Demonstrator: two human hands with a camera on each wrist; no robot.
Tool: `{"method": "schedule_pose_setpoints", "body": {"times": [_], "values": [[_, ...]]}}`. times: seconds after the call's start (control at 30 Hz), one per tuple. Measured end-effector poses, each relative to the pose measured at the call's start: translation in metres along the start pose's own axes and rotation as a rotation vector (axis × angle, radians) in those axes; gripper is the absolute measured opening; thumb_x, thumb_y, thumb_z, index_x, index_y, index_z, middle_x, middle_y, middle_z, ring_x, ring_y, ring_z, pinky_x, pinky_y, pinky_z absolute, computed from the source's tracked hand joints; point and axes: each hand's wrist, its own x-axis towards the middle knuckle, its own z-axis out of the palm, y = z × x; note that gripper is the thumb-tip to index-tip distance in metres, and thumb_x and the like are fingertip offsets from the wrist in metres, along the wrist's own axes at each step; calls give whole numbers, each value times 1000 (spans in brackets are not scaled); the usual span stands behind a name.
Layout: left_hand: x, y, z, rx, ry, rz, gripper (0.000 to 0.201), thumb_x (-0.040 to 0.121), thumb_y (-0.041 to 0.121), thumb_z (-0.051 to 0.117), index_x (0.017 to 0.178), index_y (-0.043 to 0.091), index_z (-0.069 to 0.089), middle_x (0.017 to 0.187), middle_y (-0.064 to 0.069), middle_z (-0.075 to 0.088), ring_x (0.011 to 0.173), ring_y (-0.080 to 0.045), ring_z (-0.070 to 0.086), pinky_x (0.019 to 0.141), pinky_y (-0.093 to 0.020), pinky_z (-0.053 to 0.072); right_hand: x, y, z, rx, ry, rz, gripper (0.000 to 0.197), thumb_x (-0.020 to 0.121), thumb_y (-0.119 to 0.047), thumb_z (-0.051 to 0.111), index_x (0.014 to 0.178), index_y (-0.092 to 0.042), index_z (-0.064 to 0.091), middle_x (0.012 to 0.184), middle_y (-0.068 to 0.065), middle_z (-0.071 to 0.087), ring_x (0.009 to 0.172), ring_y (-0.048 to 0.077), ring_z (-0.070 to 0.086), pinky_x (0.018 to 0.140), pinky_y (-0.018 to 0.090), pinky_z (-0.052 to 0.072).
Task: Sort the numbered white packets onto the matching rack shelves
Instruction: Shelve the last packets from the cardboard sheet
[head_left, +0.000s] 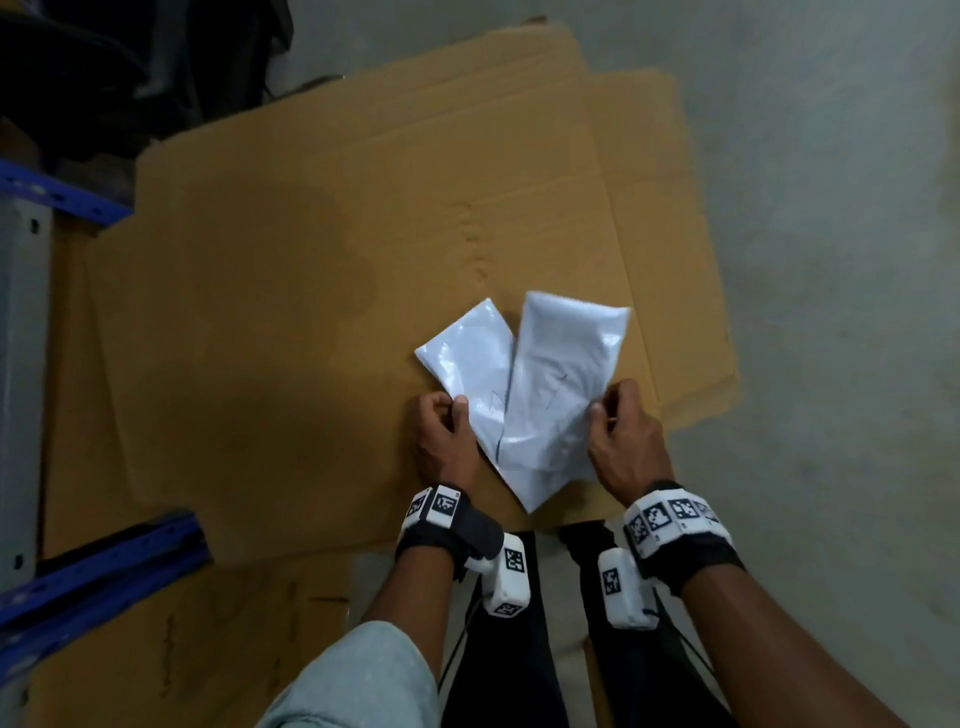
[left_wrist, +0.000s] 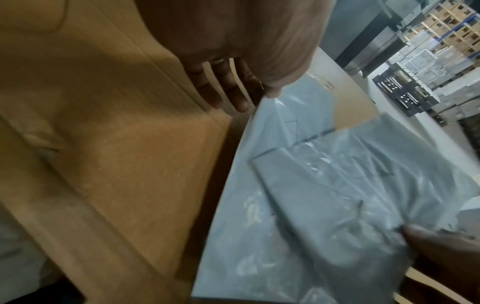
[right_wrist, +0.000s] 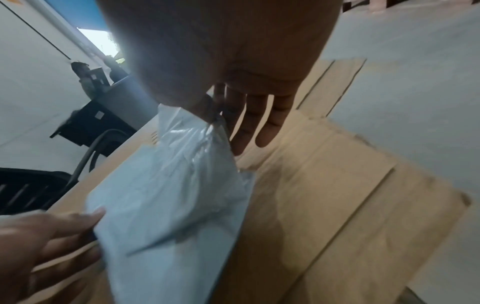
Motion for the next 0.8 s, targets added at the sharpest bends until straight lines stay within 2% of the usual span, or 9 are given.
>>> {"method": "schedule_pose_setpoints", "body": {"times": [0.13,0.23,0.3,0.4,0.47,0.57,0.63,0.7,0.8], "values": [[5,4,-5,61,64,62,7,103,26,51,105,20,53,86,9,57,81,-21,56,72,-34,44,17,10,-18,0,137,30,10,105,-20,47,112,-13,47,101,20,66,88,43,62,70,38,41],[13,-2,-9,118,112,127,19,104,32,42,115,23,54,106,-2,64,91,-27,61,77,-42,52,28,15,-20,-34,196,45,17,104,-23,48,118,-14,49,112,17,65,97,38,61,75,36,40],[12,-2,-10,219,170,137,33,102,39,44,131,25,49,127,-6,58,106,-30,59,88,-48,51,30,18,-16,-85,259,18,28,101,-26,54,125,-12,50,123,16,58,108,37,56,81,40,44],[-3,7,-11,404,176,104,80,86,59,65,150,25,32,141,-11,44,122,-32,48,103,-49,38,25,20,-7,-191,315,-13,53,94,-34,64,137,-9,46,134,19,50,117,40,49,92,49,45],[-14,8,-9,495,128,103,112,65,76,73,152,26,24,144,-10,38,126,-32,42,105,-52,33,20,18,0,-245,292,-49,70,88,-43,71,143,-11,43,141,18,46,123,40,46,96,51,44],[-24,-7,-8,569,100,64,136,43,88,72,152,27,18,148,-10,30,133,-32,34,107,-56,27,14,17,10,-376,197,-58,96,76,-65,73,152,-22,31,156,14,32,137,38,36,105,54,40],[-28,-16,-10,599,108,-10,141,38,90,71,152,25,18,149,-11,30,136,-36,31,109,-58,24,14,21,15,-466,149,-58,108,72,-74,71,156,-27,23,162,14,24,142,38,32,109,55,36],[-33,-21,-14,633,100,-64,141,37,88,74,150,22,20,148,-13,32,137,-37,31,110,-57,24,15,24,18,-499,117,-50,114,71,-77,71,159,-29,18,164,15,19,145,39,28,111,56,33],[-37,-24,-19,661,96,-92,130,38,84,78,141,18,33,141,-12,40,132,-34,36,108,-53,27,17,26,19,-465,144,-64,111,69,-72,75,156,-30,21,159,17,27,140,41,33,109,57,36]]}}
